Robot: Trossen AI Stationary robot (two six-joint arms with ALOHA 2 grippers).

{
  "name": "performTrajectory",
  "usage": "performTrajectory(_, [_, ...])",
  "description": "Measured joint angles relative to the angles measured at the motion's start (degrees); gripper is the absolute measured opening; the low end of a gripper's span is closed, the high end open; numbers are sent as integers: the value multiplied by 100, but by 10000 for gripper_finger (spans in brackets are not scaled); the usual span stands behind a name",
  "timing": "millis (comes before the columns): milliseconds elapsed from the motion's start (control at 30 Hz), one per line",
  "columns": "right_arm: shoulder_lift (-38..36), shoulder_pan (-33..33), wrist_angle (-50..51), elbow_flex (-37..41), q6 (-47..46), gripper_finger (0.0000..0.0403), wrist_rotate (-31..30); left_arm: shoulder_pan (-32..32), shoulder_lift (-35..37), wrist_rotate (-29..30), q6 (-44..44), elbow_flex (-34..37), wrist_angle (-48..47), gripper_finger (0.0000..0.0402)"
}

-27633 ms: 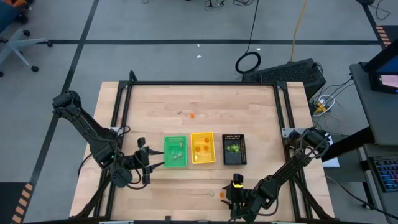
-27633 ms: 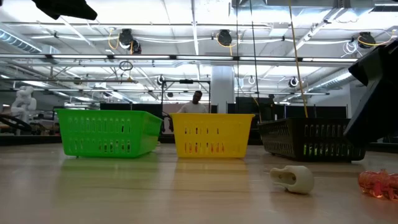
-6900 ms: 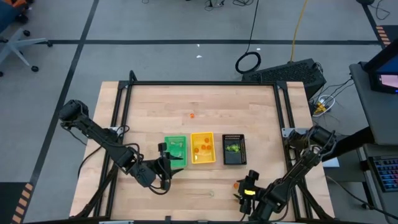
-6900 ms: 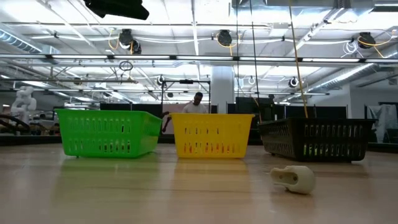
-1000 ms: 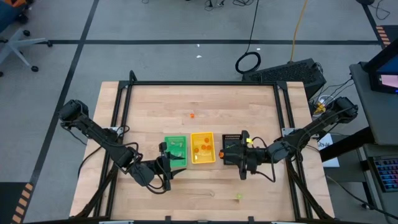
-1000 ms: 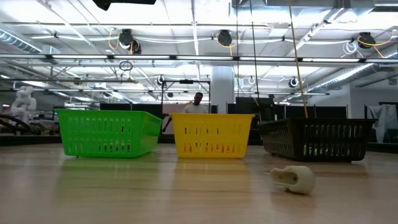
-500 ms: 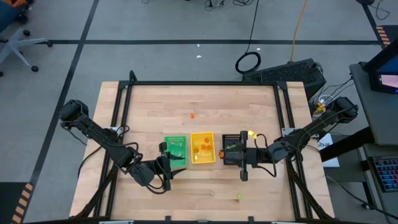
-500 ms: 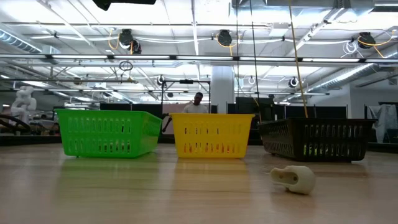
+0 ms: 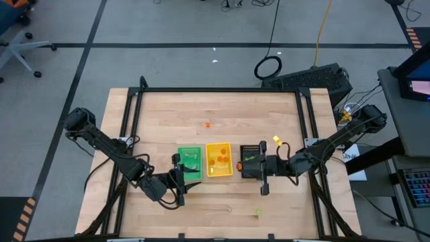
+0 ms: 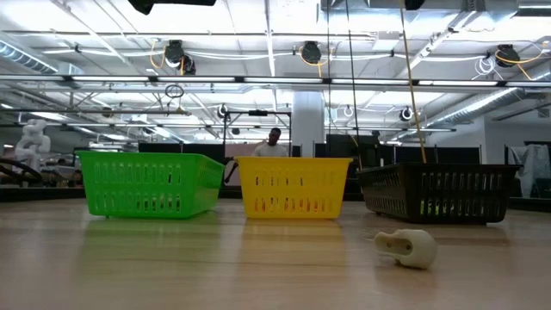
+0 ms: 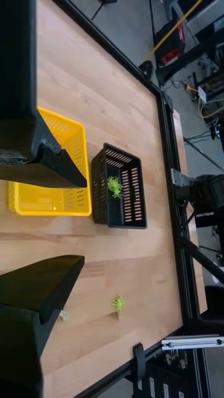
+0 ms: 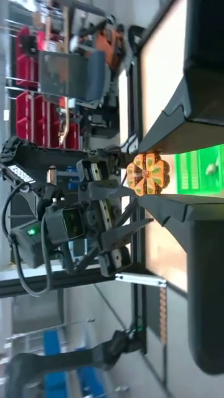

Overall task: Sort Halloween decoration
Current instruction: Put the orange pumpkin toy into the yellow basket

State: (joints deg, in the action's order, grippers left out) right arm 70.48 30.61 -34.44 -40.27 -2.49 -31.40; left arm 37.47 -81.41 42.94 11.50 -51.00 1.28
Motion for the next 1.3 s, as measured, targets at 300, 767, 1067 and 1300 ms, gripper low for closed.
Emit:
performTrajectory(300, [0,-2,4,0,-849,66,-2,0,0,44,-28,0,-7,184])
performTrajectory(767, [0,-2,88,-1,-1026,66,-1,0,-1,61,-32,0,-15,184])
performTrajectory(1067, [0,-2,233,-2,-656,66,-4,0,0,85,-28,0,-13,184])
performTrajectory(1300, [0,-160,258,-2,-475,66,-30,0,0,85,-26,0,-10,184])
